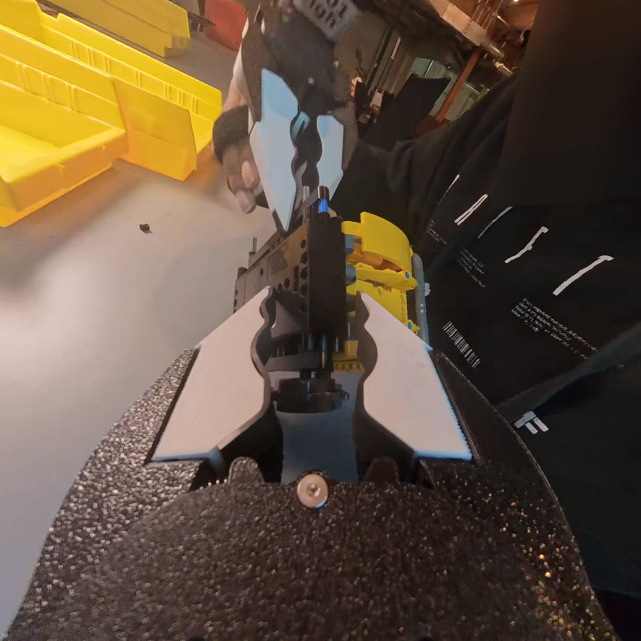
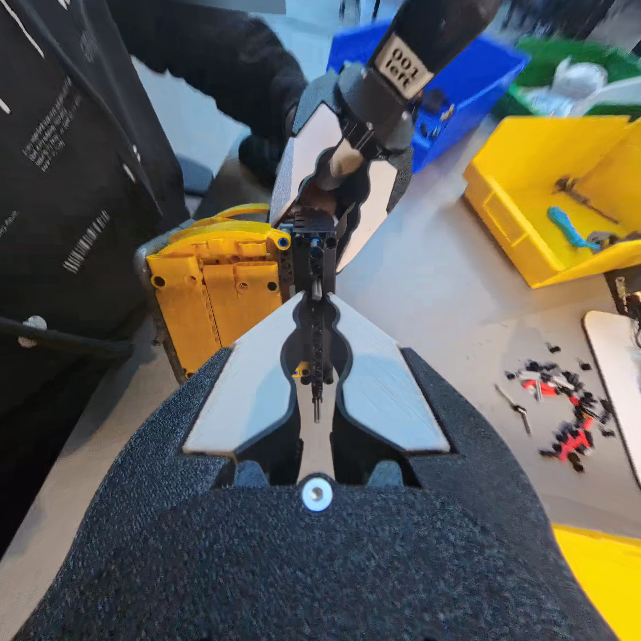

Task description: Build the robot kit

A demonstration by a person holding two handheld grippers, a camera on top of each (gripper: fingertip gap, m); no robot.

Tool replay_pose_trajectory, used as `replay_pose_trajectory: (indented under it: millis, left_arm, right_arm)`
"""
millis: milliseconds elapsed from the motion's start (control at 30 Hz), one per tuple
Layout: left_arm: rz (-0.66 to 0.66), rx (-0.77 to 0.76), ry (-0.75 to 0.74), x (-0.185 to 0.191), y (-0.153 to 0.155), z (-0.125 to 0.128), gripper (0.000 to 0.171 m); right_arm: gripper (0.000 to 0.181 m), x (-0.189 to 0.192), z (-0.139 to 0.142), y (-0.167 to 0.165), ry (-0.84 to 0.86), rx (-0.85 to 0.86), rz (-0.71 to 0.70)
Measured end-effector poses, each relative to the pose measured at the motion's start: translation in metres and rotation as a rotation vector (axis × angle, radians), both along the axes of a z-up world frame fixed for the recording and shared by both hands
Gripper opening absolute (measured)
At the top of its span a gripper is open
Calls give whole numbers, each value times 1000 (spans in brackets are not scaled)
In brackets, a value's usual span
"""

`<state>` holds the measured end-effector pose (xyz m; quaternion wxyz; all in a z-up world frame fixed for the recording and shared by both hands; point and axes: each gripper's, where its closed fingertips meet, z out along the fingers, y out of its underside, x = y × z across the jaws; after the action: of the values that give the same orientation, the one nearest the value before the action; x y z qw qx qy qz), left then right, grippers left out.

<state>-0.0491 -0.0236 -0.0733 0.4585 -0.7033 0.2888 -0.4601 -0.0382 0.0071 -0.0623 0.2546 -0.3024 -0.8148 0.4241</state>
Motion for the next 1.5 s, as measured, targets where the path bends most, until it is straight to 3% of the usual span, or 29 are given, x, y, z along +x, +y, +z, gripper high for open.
replay_pose_trajectory:
  millis: [200,367,567,700,800,900,1067,1333,1500]
  left_arm:
    - [25,11,48,1,12,-13,45]
    - [79,60,200,-12,16,-33,37]
    - [105,46,234,-28,23,-51,38]
    - [122,92,290,-31,28,-53,37]
    - [113,118,307,-33,27,-53,36]
    - [88,128,334,-36,26,-56,36]
    - [68,136,321,-39,29,-56,35]
    - [102,145,310,-49,32,-53,33]
    - [97,160,182,-52,24,-25,45]
  right_arm:
    - [8,6,-8,6,-300,254,-25]
    - [8,-9,-12,5,-453,374,-5]
    - [9,-40,-23,8,-531,506,29]
    - [19,-43,-25,18,-458,519,76]
    - [24,-34,-10,35,-341,472,92]
    - [26,-19,5,54,-275,387,56]
    - [27,-15,1,64,-213,350,6]
    - [26,-16,-14,67,-302,325,48]
    - [8,-16,-25,65,-321,320,47]
